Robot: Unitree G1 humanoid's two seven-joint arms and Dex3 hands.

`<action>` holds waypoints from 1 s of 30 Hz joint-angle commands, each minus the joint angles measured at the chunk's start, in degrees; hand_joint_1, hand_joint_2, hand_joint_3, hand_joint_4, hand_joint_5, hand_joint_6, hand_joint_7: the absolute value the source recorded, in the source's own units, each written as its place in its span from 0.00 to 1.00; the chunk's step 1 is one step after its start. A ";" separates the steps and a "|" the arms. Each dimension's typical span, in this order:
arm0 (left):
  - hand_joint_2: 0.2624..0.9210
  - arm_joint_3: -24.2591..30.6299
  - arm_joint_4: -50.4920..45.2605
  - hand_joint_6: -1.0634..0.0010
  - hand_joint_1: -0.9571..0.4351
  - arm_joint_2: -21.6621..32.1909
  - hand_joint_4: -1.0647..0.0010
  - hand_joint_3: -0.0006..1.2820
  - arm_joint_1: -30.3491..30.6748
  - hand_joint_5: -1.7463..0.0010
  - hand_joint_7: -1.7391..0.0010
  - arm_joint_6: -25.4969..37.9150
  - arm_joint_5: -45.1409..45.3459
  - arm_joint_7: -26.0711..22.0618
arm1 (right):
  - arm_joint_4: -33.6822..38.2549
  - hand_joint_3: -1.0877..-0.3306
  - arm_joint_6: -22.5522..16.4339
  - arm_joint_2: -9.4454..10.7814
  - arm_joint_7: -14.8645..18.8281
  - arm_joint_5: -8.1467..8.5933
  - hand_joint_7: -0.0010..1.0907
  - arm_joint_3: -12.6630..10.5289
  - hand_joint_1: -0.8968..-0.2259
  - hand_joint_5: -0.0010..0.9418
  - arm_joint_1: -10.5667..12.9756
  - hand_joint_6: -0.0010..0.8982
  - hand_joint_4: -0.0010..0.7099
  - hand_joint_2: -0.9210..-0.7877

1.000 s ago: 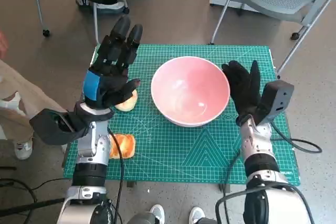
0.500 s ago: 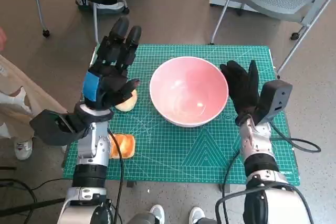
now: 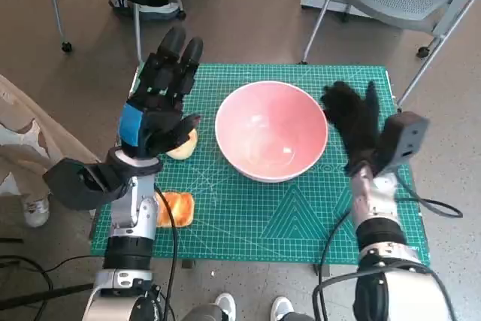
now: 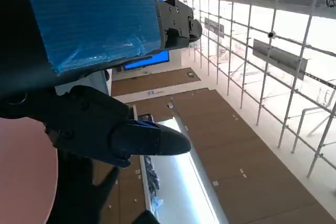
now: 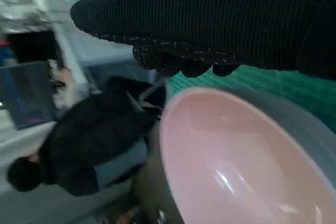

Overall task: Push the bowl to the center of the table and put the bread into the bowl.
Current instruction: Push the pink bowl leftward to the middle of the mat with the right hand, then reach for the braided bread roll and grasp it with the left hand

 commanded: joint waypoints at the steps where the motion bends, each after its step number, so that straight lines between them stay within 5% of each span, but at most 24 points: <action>1: 1.00 -0.03 -1.94 0.86 0.27 0.27 0.91 0.17 0.96 1.00 0.91 0.77 -0.66 0.18 | -3.25 0.37 -6.27 0.52 1.36 0.57 0.11 0.33 0.45 0.01 0.24 0.32 0.34 0.00; 10: 1.00 -0.08 -2.57 0.87 0.27 0.31 0.91 0.17 0.41 1.00 0.91 0.97 -0.53 0.14 | -14.99 0.40 -17.99 5.18 14.19 6.06 0.11 2.17 0.38 0.00 3.38 0.31 0.33 0.00; 16: 1.00 -0.37 -1.82 0.88 0.27 -0.12 0.93 0.17 -0.51 1.00 0.91 1.06 -0.53 -0.07 | -20.85 0.43 -21.20 6.96 20.95 8.76 0.12 4.82 0.37 0.00 5.24 0.30 0.33 0.00; 25: 1.00 -0.53 -3.39 0.89 0.27 0.95 0.93 0.15 0.03 1.00 0.90 1.65 -0.32 -0.52 | -21.73 0.45 -21.78 6.44 21.03 8.01 0.13 6.65 0.38 0.01 5.98 0.31 0.34 0.00; 27: 0.98 -0.76 -6.77 0.92 0.27 5.98 0.96 0.11 1.32 1.00 0.89 3.48 1.59 -2.18 | -21.81 0.44 -21.71 6.21 19.93 7.26 0.14 7.06 0.38 0.01 6.41 0.31 0.35 0.00; 30: 0.89 -1.42 -16.77 0.97 0.29 21.10 0.99 0.06 4.58 1.00 0.90 15.04 6.76 -7.54 | -22.32 0.43 -21.26 6.12 19.03 6.69 0.14 7.54 0.37 0.01 7.13 0.30 0.35 0.00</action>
